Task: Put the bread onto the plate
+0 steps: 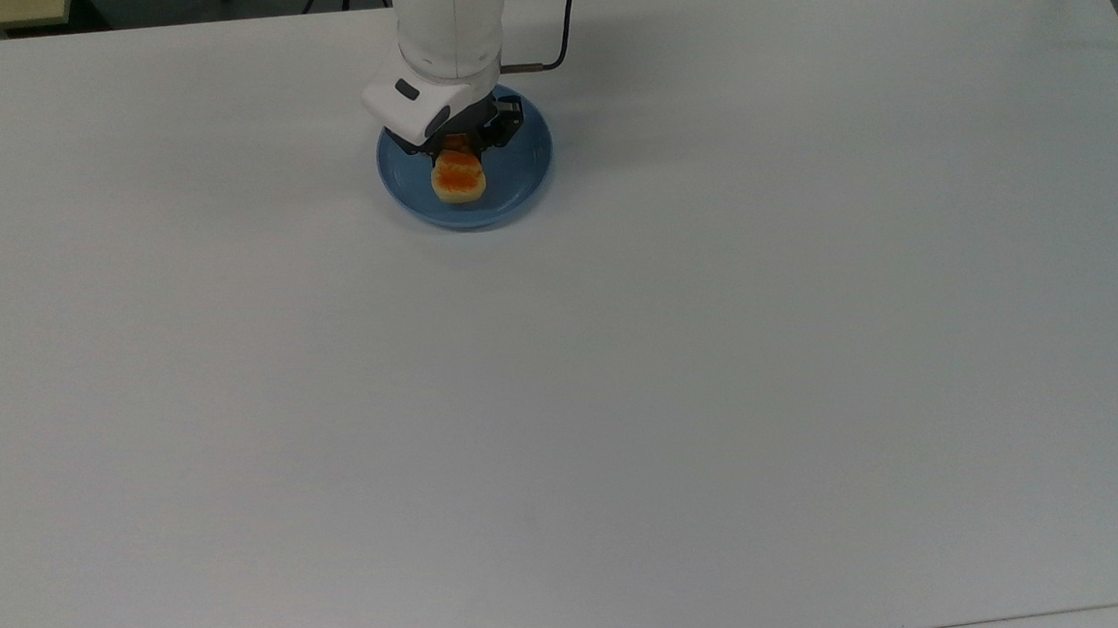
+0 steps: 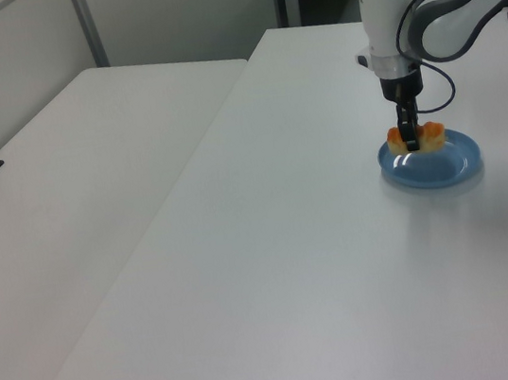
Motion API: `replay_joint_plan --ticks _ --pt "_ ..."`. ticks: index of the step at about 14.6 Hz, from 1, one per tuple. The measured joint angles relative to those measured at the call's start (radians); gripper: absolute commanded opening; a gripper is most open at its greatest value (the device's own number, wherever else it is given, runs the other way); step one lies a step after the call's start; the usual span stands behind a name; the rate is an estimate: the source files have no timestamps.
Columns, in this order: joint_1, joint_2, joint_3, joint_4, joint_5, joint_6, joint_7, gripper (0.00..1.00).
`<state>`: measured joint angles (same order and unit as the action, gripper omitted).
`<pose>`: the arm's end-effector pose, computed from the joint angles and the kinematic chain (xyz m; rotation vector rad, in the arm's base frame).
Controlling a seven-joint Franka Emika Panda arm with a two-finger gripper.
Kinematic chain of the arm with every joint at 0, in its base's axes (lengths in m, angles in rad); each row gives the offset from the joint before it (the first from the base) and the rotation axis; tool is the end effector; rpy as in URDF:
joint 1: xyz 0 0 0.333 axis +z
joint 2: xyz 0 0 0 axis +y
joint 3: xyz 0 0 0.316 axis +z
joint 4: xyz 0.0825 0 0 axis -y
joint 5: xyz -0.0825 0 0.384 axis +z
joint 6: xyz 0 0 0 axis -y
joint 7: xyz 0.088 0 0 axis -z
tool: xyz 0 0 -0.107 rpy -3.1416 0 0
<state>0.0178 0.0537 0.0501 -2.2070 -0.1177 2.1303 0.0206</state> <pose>0.5207 0.0302 0.3461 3.0320 0.1767 -0.1915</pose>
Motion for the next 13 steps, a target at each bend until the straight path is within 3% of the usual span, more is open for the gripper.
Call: replay_joint_plan --ticks 1,2,10,13 --pt "0.000 0.000 0.000 -0.005 0.000 0.000 0.000 0.95" --pt "0.000 0.000 0.000 -0.007 0.000 0.000 0.000 1.00" --pt "0.010 -0.001 0.001 0.017 0.000 -0.004 0.024 1.00" --pt "0.018 -0.003 0.002 0.115 0.000 -0.097 0.039 1.00"
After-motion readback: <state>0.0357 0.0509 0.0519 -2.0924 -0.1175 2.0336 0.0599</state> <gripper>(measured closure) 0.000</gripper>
